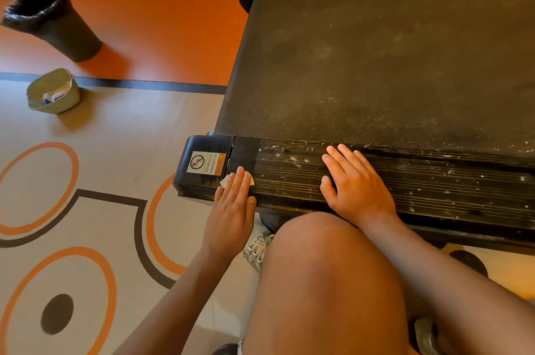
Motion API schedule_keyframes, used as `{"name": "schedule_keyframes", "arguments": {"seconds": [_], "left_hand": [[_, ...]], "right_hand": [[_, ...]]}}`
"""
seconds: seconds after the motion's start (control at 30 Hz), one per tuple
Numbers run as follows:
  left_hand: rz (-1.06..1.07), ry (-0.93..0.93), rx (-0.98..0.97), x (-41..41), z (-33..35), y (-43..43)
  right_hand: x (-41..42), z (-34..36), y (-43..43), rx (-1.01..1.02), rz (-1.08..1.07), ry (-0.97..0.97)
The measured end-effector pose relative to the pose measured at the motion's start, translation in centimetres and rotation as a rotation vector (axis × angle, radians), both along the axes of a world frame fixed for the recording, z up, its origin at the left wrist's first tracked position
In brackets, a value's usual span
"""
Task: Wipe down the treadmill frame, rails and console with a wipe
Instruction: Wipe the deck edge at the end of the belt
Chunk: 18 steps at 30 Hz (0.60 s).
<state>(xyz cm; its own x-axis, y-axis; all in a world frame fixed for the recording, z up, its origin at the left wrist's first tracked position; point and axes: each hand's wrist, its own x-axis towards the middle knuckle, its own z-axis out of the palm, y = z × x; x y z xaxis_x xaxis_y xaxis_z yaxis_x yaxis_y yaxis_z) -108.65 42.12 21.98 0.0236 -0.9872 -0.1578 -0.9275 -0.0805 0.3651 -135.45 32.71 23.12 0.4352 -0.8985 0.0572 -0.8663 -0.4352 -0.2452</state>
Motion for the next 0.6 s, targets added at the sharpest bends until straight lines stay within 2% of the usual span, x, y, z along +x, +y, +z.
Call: {"name": "schedule_keyframes", "arguments": {"seconds": [0.27,0.4,0.6], "left_hand": [[-0.054,0.024,0.044,-0.3,1.1,-7.9],[-0.069,0.031,0.138,-1.4,1.8,-12.7],[-0.064,0.048,0.038,-1.2,1.0,-7.5]], "right_hand": [[0.1,-0.1,0.0,-0.01,-0.005,0.011],[0.0,0.1,0.0,0.005,-0.006,0.004],[0.1,0.2,0.0,0.008,-0.008,-0.005]]}}
